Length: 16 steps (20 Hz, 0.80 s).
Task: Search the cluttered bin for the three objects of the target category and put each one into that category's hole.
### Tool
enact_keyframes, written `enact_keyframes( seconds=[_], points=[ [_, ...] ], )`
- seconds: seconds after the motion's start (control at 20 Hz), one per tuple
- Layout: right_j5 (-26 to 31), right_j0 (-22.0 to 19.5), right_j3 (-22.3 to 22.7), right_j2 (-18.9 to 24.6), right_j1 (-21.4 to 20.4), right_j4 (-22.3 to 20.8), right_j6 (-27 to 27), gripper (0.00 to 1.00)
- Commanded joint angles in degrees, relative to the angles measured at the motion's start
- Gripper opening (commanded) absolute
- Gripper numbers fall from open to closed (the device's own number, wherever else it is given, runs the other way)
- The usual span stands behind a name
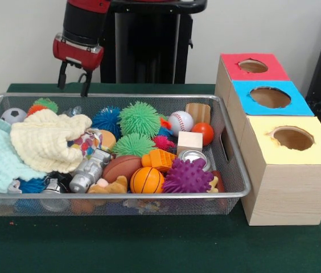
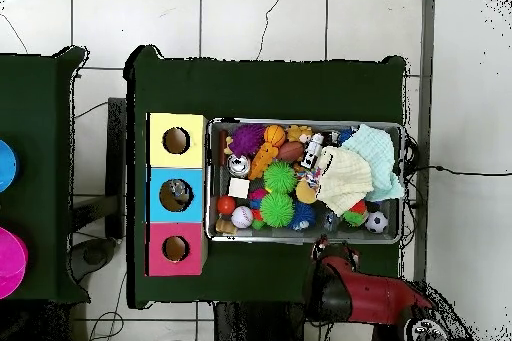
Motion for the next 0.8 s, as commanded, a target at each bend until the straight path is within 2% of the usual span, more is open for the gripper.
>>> enact_keyframes(
  seconds=[0.05, 0.35, 0.8],
  points=[
    [0.8, -0.6, -6.7, 6.6, 3.4, -0.8, 3.1, 1.00],
    [-2.5, 0.8, -8.0, 4.2, 7.0, -0.4, 4.4, 1.00],
    [-2.4, 0.1, -9.0, 4.3, 10.0, 0.0, 4.7, 1.00]
  ],
)
